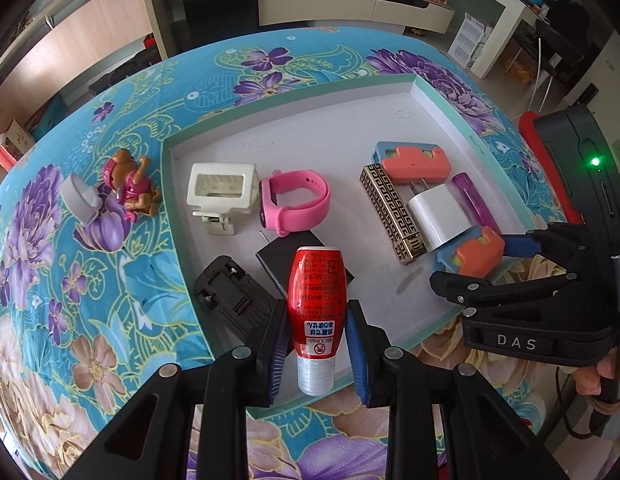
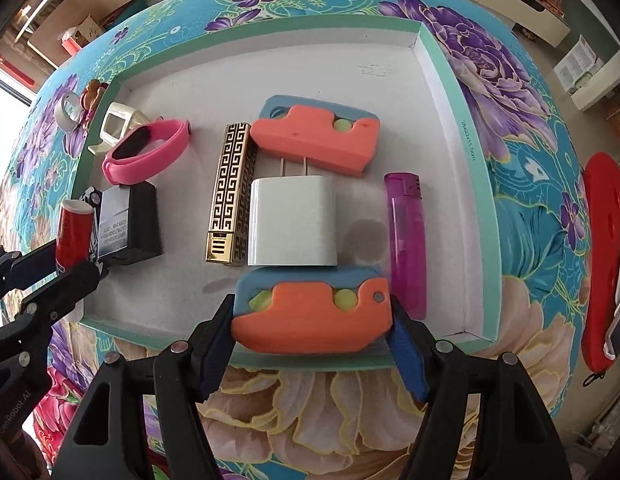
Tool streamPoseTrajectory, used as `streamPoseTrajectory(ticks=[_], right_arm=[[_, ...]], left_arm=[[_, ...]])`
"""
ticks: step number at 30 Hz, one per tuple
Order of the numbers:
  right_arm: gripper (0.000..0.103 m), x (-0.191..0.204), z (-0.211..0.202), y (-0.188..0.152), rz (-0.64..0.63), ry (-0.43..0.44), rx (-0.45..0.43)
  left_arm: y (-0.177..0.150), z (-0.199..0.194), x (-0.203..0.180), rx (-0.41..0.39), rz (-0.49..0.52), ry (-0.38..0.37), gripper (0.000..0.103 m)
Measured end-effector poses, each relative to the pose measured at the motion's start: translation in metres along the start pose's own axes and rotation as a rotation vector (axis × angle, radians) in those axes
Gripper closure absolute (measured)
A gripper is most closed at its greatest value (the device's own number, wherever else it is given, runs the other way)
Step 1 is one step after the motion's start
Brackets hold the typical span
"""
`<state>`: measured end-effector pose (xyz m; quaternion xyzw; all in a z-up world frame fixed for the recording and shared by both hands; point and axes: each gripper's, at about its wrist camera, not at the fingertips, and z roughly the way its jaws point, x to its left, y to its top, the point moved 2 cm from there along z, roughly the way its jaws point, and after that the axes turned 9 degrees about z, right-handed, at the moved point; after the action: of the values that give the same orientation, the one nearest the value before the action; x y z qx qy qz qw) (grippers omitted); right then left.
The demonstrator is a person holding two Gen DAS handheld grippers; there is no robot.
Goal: Organize rigid objects
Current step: 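Lower the glue stick and slider into the tray and open both tools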
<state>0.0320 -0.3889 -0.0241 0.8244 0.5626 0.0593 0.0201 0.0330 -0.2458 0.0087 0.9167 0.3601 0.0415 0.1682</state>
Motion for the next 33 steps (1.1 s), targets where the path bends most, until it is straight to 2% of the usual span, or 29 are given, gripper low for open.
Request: streamPoseTrajectory(ticks=[9, 13, 15, 18, 20, 21, 27, 33], right_arm=[[0.03, 0.01, 0.006, 0.0, -0.038, -0.017, -0.006], [0.022, 0.013, 0.006, -0.005, -0.028, 0.006, -0.004], [0.022, 0.001, 0.006, -0.011, -0.032, 0.006, -0.007], [0.022, -0.002, 0.003, -0.015, -0.039, 0.01, -0.017], [0.021, -0.002, 0.0, -0.016, -0.039, 0.021, -0.026], [0.017, -0.003, -0.005, -0.02, -0.036, 0.025, -0.033], [0.008, -0.004, -0.018, -0.028, -0.016, 0.045, -0.093], [0.008, 0.0, -0.026, -0.041, -0.009, 0.039, -0.146]], left_arm=[[0.001, 0.009, -0.005, 0.012, 0.008, 0.01, 0.073], [0.0, 0.008, -0.004, 0.014, 0.013, 0.022, 0.068], [-0.001, 0.005, -0.003, 0.01, 0.012, 0.038, 0.054], [-0.003, -0.003, 0.002, -0.015, -0.005, 0.036, 0.041], [-0.003, -0.01, 0.007, -0.031, -0.022, 0.045, 0.036], [-0.004, -0.013, 0.01, -0.039, -0.03, 0.053, 0.031], [-0.013, -0.024, 0.032, -0.072, -0.093, 0.093, 0.008], [-0.033, -0.026, 0.061, -0.075, -0.19, 0.141, 0.001]])
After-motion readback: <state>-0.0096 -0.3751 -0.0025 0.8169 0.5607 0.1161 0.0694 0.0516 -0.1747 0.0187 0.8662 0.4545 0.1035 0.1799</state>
